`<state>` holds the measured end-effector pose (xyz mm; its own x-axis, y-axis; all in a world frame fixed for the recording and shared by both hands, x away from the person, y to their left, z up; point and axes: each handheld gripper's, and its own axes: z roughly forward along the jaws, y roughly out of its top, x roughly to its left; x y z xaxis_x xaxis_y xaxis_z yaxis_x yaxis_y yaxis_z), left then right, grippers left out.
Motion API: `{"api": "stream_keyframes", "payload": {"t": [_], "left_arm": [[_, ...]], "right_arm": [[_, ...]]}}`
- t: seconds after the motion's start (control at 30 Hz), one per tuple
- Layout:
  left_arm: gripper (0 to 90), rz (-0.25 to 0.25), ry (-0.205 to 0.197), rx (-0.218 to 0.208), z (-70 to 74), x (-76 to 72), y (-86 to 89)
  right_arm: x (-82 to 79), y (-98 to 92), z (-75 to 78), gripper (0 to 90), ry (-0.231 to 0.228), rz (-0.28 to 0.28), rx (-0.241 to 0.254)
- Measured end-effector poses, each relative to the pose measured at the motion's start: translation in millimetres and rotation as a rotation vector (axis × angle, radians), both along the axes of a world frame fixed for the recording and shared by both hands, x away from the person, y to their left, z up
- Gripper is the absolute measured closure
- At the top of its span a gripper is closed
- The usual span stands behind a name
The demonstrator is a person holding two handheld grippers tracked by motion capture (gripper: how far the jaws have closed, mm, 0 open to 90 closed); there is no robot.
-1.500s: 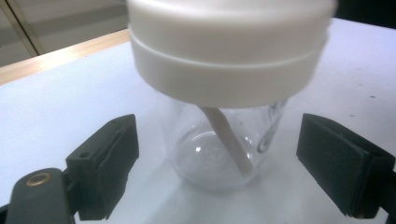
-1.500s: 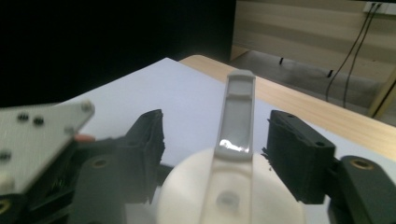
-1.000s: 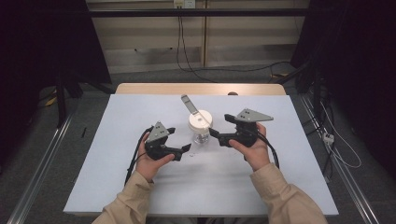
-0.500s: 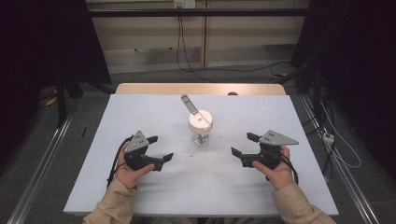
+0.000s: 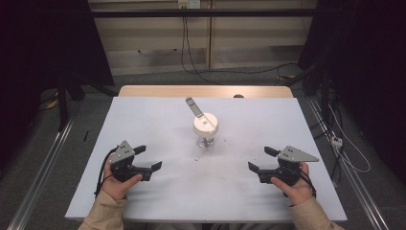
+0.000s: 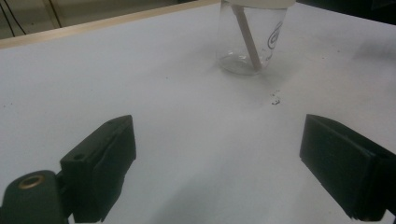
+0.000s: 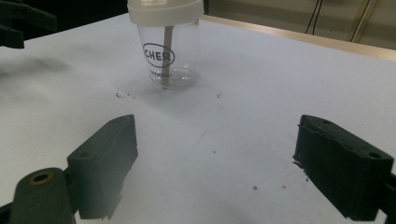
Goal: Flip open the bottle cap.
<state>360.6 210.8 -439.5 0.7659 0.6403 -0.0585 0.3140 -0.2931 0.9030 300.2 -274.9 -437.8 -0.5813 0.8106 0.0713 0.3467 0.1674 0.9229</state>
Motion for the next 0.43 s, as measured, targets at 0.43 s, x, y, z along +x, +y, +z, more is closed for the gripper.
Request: {"api": "stream_keyframes", "payload": {"t": [0.43], "left_arm": [[10.4,0.021,0.006,0.004,-1.3,-1.1,8.8]], "right_arm": [[-8.7,-10.1,-11.6,12.4,0.024,-0.028,0.0]]}}
